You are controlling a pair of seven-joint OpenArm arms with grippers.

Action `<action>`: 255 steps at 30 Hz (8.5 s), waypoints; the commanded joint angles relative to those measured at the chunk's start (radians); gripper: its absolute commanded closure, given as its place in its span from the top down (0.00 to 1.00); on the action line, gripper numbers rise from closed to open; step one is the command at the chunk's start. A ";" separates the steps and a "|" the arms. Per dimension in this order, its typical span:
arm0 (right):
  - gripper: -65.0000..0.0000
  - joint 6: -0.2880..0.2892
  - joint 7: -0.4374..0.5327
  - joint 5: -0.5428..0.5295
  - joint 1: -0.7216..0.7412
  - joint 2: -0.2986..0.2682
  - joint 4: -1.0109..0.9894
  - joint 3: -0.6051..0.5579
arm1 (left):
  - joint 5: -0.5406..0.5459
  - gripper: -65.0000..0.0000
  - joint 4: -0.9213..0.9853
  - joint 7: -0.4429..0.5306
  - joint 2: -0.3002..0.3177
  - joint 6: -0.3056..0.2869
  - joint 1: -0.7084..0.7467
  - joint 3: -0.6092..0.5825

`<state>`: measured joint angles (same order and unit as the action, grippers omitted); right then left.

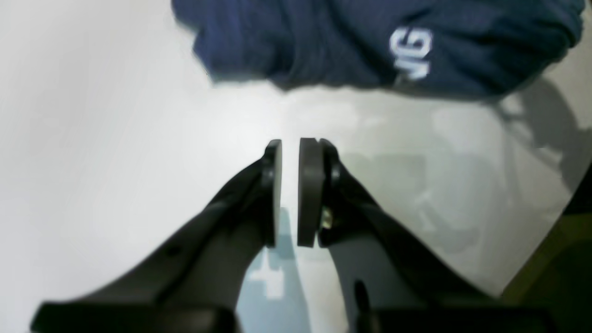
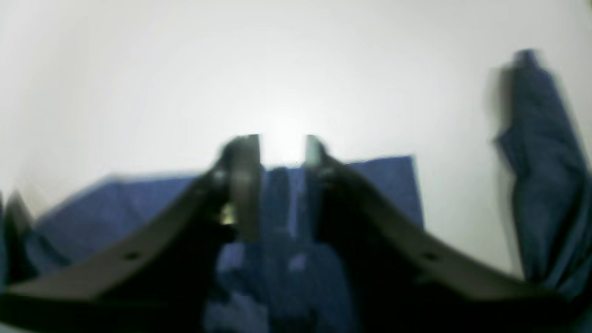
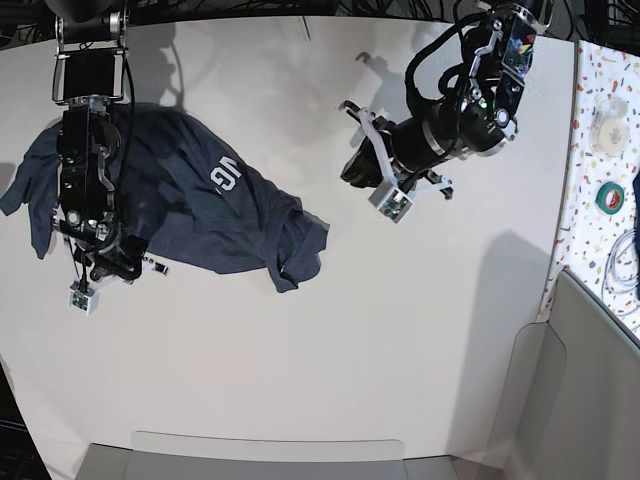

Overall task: Layout the t-shirt on the table in an organized manner, then fold the t-shirt properly
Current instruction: 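Release the shirt with the right gripper and regrasp its edge, then lift the shirt with the right gripper and swing it toward the left gripper, then lower the shirt with the right gripper and pull it back, then grasp the shirt middle with the left gripper near the right gripper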

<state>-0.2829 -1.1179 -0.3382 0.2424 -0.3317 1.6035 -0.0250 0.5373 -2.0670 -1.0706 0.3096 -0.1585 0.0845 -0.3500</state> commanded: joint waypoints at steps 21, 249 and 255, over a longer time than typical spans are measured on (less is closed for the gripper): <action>0.64 0.540 0.094 -0.012 -0.010 -0.100 -0.323 0.184 | 0.008 0.08 -0.013 0.037 0.006 -0.003 0.076 0.084; 0.64 0.457 0.086 0.442 -0.018 0.234 -0.236 0.109 | -0.718 0.34 0.942 0.169 -0.459 0.179 -0.697 -0.315; 0.64 0.457 0.088 0.442 -0.015 0.234 -0.236 0.109 | -0.719 0.35 0.942 0.122 -0.467 0.247 -0.696 -0.318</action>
<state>0.1654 -0.9611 0.0723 0.2298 -0.0883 1.3735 0.0826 -0.1722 -1.1034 -0.9611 -0.1444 0.0822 -0.5777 -0.6678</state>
